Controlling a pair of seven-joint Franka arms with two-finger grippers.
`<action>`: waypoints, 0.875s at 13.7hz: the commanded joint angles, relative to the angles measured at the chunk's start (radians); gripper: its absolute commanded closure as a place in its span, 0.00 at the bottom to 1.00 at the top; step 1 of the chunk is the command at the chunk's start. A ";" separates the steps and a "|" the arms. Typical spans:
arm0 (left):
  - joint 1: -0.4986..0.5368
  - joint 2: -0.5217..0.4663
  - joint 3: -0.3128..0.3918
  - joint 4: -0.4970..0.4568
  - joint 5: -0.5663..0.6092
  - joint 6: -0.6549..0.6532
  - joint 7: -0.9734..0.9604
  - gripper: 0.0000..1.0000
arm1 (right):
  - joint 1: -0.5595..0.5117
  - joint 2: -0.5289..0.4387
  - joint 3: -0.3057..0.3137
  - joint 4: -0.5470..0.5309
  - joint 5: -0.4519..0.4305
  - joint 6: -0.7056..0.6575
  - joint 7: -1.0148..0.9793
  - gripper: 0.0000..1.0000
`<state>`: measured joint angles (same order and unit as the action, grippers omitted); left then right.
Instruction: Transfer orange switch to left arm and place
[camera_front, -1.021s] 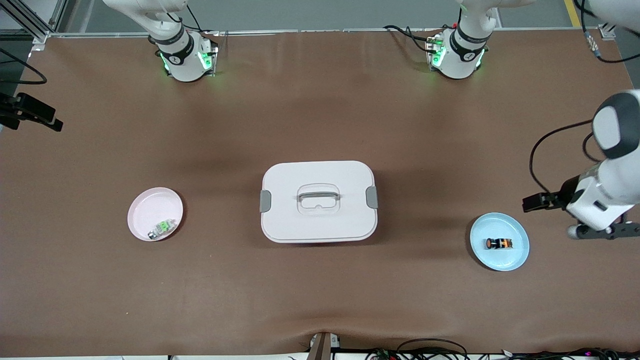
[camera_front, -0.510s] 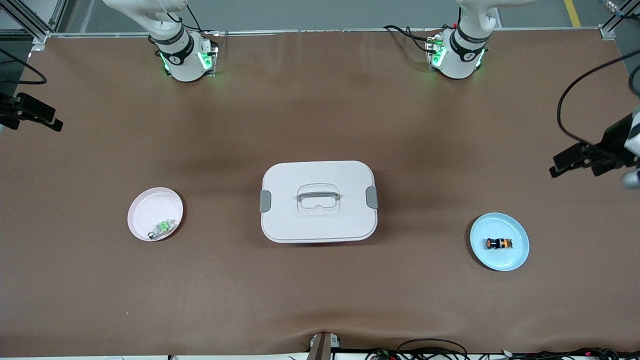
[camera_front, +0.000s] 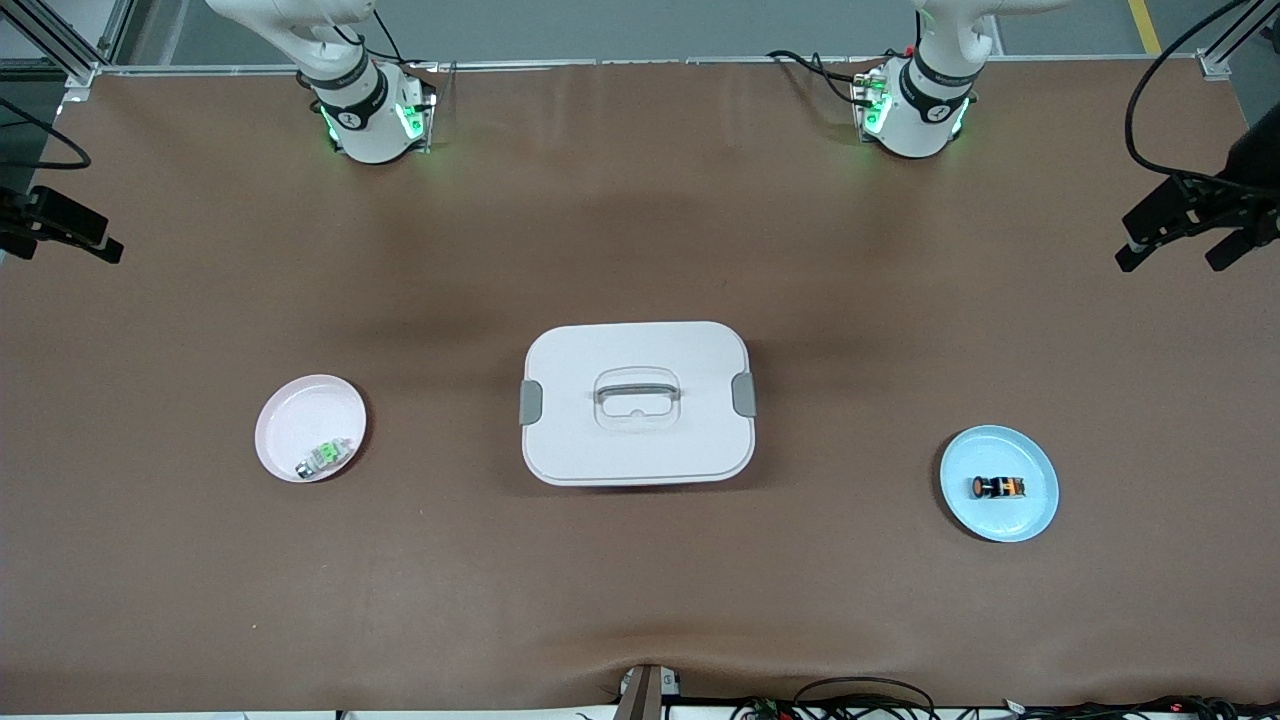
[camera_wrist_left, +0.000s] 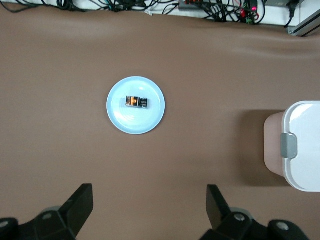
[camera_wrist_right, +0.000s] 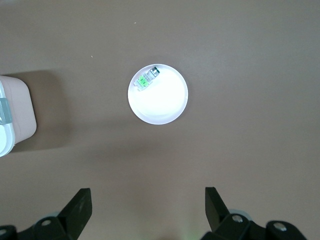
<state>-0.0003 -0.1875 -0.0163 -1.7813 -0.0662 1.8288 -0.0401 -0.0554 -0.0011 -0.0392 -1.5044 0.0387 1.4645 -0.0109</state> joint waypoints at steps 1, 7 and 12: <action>0.008 -0.082 -0.008 -0.086 -0.006 0.031 0.000 0.00 | -0.018 -0.007 0.015 -0.002 -0.002 0.004 0.006 0.00; -0.003 0.043 -0.011 0.103 0.046 -0.190 0.032 0.00 | -0.015 -0.007 0.016 -0.002 0.000 0.002 0.006 0.00; -0.001 0.085 -0.010 0.125 0.048 -0.318 0.022 0.00 | -0.018 -0.007 0.018 -0.002 0.000 0.000 0.006 0.00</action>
<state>-0.0022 -0.1276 -0.0225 -1.6943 -0.0398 1.5624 -0.0203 -0.0554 -0.0011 -0.0361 -1.5044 0.0387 1.4660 -0.0109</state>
